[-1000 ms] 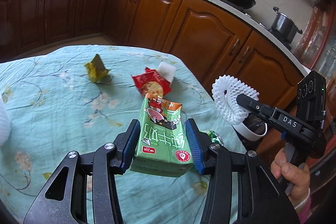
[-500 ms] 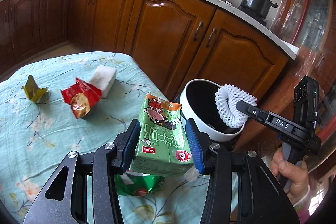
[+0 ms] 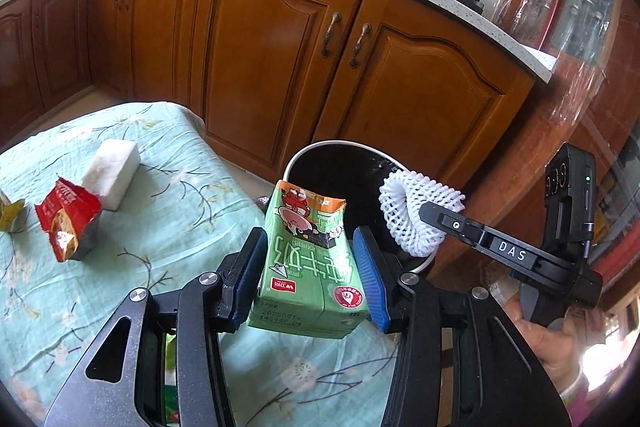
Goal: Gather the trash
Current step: 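Carry the green carton and foam net over the trash bin with both tools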
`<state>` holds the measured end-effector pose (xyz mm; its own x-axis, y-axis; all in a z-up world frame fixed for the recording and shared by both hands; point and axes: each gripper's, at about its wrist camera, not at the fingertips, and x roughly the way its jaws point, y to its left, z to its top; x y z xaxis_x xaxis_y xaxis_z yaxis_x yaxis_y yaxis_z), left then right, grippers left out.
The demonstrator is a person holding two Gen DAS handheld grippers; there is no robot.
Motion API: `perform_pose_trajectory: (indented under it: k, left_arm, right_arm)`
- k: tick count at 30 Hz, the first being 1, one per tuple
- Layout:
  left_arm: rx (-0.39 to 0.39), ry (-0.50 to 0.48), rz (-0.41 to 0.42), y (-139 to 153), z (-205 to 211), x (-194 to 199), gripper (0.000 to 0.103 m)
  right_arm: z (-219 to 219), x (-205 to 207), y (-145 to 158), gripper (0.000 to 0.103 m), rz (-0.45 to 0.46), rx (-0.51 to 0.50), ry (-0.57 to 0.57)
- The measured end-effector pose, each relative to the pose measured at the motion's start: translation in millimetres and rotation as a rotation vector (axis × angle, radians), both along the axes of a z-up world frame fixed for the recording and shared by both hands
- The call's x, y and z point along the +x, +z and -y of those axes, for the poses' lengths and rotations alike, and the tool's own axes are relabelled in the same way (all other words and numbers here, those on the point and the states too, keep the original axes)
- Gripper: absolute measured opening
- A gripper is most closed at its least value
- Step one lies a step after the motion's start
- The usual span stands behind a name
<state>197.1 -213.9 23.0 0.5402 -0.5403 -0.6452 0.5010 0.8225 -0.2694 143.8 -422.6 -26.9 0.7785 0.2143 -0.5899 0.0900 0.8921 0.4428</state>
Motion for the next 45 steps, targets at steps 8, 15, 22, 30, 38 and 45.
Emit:
perform_pose_trajectory:
  k: [8,15,22,30,38,45]
  left_arm:
    - [0.014,-0.049,-0.05,-8.0,35.1,23.4,0.01]
    - [0.0,-0.066,-0.067,-7.3,26.5,17.5,0.01]
    - [0.062,-0.078,-0.04,-10.2,7.3,-21.6,0.064]
    - [0.204,-0.1,-0.063,-41.3,10.6,-45.7,0.065]
    - [0.237,-0.12,-0.043,-49.2,18.6,-48.1,0.032]
    - [0.158,-0.121,-0.028,-26.2,18.6,-35.4,0.032]
  right_arm:
    - [11.3,6.4,-3.6,0.011,-0.011,-0.005,-0.011]
    - [13.2,-6.0,-8.5,0.011,0.01,0.026,-0.017]
    - [13.3,-17.7,-8.3,0.011,0.021,0.045,-0.014]
    - [9.8,-20.5,-12.0,0.011,0.016,0.058,-0.005]
    - [9.4,-25.3,-9.1,0.011,0.026,0.057,-0.004]
    - [12.3,-24.3,-4.9,0.011,0.035,0.055,-0.007]
